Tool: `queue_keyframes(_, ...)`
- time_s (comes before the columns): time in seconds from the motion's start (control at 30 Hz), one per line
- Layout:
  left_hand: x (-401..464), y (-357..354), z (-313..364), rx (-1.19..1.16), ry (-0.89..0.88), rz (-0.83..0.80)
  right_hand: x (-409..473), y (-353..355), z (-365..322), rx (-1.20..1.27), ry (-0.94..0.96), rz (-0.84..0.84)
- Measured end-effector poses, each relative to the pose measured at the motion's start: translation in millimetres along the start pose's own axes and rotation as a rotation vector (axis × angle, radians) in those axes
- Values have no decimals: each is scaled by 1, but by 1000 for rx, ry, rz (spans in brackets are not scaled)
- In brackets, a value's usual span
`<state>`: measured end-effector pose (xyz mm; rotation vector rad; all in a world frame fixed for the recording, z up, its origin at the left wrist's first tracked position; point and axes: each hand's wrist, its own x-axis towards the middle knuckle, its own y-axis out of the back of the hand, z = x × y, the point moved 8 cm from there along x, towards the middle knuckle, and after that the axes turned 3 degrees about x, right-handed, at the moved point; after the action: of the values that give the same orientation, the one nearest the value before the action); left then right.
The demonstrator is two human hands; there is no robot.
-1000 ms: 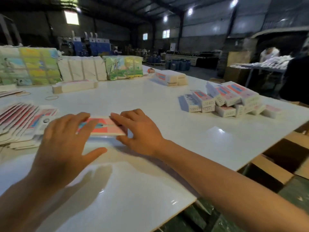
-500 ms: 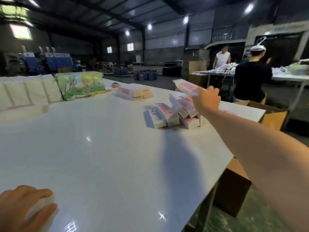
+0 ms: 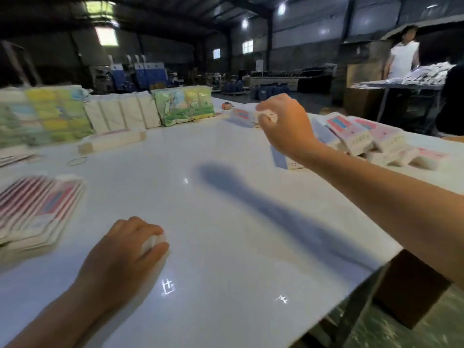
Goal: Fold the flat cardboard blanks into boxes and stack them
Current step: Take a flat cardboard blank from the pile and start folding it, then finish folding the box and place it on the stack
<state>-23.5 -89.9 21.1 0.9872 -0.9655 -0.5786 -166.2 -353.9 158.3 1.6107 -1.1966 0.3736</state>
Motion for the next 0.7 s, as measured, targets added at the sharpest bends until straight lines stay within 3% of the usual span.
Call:
queue_keyframes(0.13, -3, 3, 2, -24, 17, -24, -83, -96, -82, -62, 234, -478)
queue_keyframes(0.2, -5, -2, -2, -44, 31, -47, -117, -128, -99, -157, 299, -599)
queue_keyframes(0.43, -3, -8, -9, -36, 28, 1, -143, -144, -98, -19, 283, -605)
queue_keyframes(0.57, 3, 10, -30, -344, 228, -26, -143, -141, -99, -8, 293, -573)
queue_keyframes(0.7, 27, 82, -101, -122, 419, 150, -142, -140, -99, 37, 305, -558)
